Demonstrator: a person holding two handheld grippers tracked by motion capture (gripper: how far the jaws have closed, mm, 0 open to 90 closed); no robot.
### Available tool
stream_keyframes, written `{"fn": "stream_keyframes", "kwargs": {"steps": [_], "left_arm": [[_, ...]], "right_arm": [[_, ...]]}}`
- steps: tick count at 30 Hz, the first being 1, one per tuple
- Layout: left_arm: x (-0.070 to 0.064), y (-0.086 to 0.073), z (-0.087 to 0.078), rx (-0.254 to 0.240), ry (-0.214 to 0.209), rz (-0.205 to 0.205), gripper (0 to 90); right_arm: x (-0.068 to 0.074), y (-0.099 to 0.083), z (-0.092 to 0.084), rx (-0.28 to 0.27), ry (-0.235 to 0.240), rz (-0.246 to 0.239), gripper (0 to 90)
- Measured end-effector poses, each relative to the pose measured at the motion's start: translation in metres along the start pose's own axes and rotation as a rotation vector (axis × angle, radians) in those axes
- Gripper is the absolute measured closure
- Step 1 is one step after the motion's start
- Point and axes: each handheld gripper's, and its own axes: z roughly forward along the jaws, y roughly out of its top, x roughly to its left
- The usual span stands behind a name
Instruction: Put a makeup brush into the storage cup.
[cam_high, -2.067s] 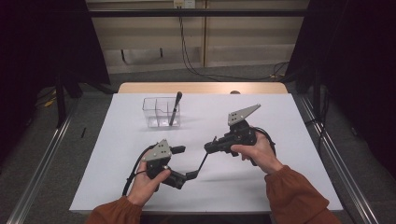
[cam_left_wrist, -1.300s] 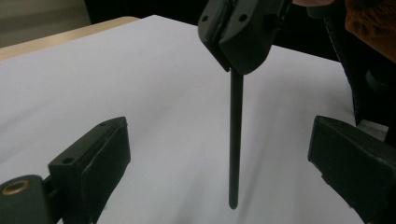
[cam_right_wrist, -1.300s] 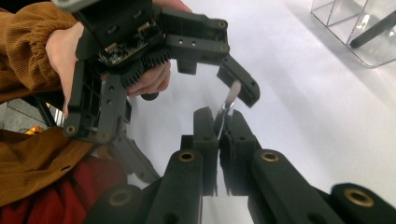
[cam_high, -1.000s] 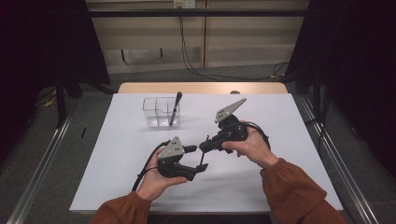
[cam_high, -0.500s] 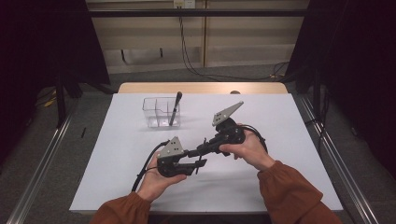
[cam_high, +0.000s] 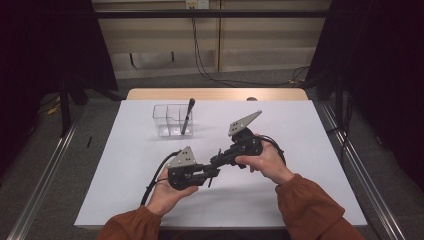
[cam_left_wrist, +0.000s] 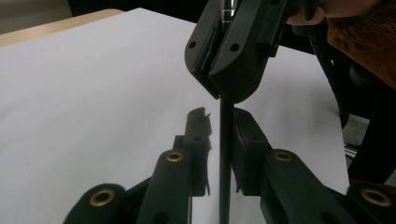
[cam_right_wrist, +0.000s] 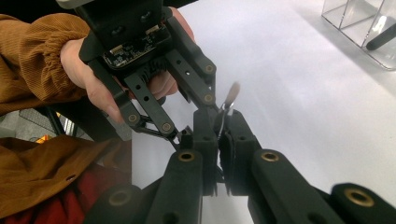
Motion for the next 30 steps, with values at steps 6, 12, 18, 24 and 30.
{"fn": "stream_keyframes", "kwargs": {"steps": [6, 12, 18, 24, 30], "left_arm": [[0.0002, 0.0021, -0.0008, 0.004, -0.006, -0.019, 85.1], [0.0011, 0.0027, -0.0027, 0.001, -0.006, -0.016, 85.4], [0.0016, 0.0047, -0.0035, 0.001, -0.011, -0.024, 85.4], [0.0042, 0.0048, -0.0061, -0.010, -0.002, -0.031, 85.4], [0.0068, 0.0048, -0.0094, -0.012, 0.010, -0.042, 85.4]], "right_arm": [[0.0004, 0.0002, -0.0013, -0.013, -0.004, 0.000, 85.9], [0.0012, -0.0001, -0.0006, -0.034, -0.003, -0.012, 84.7], [0.0032, -0.0006, -0.0012, -0.058, -0.004, -0.019, 80.2], [0.0057, -0.0010, -0.0037, -0.081, -0.019, -0.029, 72.0], [0.0035, -0.0048, -0.0072, -0.121, -0.051, -0.019, 55.5]]}}
